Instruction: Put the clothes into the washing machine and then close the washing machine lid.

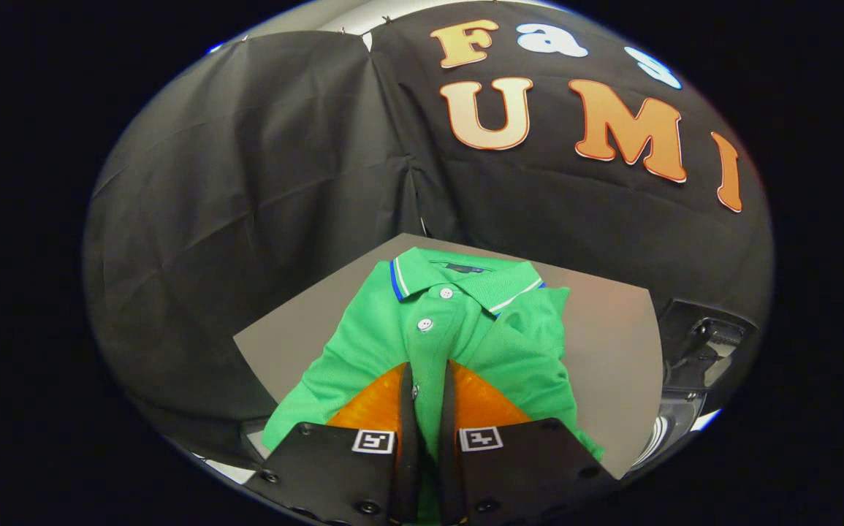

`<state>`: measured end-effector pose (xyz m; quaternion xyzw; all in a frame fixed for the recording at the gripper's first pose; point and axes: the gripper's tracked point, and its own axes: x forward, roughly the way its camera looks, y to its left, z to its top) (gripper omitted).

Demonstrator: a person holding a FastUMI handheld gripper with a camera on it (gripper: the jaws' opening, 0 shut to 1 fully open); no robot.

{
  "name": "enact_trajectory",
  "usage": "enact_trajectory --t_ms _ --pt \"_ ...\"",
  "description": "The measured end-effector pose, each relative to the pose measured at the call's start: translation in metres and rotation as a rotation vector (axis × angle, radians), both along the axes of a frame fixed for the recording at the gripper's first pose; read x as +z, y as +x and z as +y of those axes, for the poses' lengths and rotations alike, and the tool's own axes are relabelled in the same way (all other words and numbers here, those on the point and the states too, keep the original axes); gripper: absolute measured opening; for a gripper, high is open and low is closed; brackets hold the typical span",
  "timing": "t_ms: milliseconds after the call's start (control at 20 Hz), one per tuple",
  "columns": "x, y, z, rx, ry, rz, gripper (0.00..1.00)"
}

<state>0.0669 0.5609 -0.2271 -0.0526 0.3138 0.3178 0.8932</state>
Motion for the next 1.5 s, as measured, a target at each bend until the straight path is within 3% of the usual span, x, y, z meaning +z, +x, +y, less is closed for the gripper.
enact_trajectory --t_ms 150,350,800,1150,1500 --pt "0.008 0.002 0.002 -0.01 0.008 -0.084 0.14" --pt "0.055 0.0 0.002 -0.027 0.204 -0.163 0.14" --pt "0.158 0.017 -0.081 -0.074 0.397 -0.34 0.13" --pt "0.192 0.045 -0.198 -0.175 0.396 -0.391 0.13" --pt "0.171 0.068 -0.302 -0.233 0.29 -0.409 0.13"
